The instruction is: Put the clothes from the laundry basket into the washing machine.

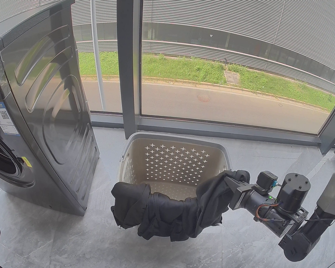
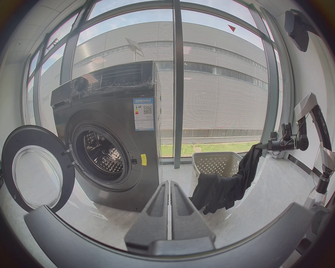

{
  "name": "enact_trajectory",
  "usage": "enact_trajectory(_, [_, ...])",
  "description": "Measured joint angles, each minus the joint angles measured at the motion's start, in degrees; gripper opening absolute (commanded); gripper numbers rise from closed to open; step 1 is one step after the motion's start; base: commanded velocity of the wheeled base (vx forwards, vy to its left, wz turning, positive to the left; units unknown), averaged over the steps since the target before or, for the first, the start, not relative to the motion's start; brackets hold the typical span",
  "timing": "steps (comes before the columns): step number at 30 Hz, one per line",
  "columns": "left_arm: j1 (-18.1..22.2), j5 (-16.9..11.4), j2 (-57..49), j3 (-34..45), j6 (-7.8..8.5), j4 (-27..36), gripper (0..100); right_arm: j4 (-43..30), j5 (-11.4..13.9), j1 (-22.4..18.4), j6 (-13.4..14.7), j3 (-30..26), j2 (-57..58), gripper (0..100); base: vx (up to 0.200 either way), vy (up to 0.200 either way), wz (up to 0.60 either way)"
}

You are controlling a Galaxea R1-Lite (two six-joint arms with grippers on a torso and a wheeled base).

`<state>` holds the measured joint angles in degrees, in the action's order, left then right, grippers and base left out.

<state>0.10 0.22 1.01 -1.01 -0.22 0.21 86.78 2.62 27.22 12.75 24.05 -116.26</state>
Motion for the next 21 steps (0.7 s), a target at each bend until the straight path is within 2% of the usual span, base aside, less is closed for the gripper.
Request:
enact_trajectory(10, [-0.02, 0.00, 0.00, 0.00, -0.05, 0.00, 0, -7.06, -3.02, 0.83, -3.50, 1.44, 12.74, 0, 0.000, 0.000, 0.00])
enact_trajectory(18, [-0.02, 0.00, 0.00, 0.00, -0.43, -0.02, 0, -18.88, -8.12, 0.65, -6.18, 3.39, 23.26, 0, 0.000, 0.000, 0.00])
enact_trajectory(21, [-0.02, 0.00, 0.00, 0.00, -0.56, -0.02, 0, -22.38, -10.39, 0.80, -6.51, 4.04, 26.69, 0, -0.200, 0.000, 0.00])
